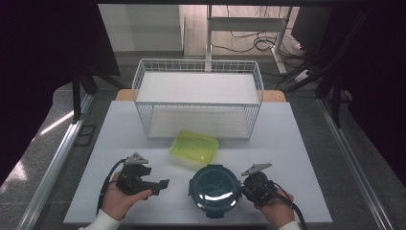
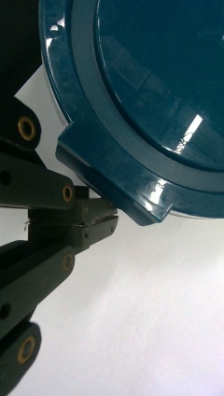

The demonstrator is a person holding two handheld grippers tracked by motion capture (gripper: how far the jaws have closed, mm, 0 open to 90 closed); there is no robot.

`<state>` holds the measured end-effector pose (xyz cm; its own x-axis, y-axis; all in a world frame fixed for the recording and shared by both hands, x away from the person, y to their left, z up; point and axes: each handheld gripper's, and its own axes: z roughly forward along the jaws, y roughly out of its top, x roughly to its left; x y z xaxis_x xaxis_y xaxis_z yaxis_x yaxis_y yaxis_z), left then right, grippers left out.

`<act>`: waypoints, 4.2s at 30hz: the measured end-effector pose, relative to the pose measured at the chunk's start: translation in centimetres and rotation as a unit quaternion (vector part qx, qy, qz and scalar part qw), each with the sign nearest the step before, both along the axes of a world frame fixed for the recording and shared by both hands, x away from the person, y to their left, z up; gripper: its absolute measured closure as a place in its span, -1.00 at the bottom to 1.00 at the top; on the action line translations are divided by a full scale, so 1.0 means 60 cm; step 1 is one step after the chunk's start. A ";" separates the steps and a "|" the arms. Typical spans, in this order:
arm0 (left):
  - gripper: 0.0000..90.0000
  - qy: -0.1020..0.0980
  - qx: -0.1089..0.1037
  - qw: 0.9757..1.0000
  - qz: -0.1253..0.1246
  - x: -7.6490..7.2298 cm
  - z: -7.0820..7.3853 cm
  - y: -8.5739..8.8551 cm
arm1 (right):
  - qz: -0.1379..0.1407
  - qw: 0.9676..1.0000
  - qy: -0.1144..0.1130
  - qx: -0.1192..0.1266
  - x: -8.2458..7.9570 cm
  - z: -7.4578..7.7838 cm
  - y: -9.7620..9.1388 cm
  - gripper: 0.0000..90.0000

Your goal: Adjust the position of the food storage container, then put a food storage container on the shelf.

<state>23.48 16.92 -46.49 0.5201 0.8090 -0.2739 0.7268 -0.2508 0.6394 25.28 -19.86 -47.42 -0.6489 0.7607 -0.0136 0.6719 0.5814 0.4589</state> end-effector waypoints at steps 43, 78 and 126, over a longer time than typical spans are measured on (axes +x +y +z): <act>-0.63 0.002 -0.006 1.000 0.007 -0.002 -0.001 0.002 | -0.023 0.994 -0.025 0.105 0.013 0.018 -0.019 0.05; -0.85 0.053 -0.065 0.996 0.021 -0.008 -0.007 -0.022 | -0.019 0.973 0.024 0.231 0.014 0.023 -0.028 -0.68; -0.51 0.210 -0.210 0.955 -0.005 0.021 -0.091 -0.077 | -0.054 0.931 0.184 0.312 0.026 -0.048 0.035 -0.55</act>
<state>24.75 12.30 -51.94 0.3005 0.5784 -0.7584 0.9400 -0.0446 0.3383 26.87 -17.74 -50.31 -0.4408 0.6078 0.6605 0.8898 0.1989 0.4108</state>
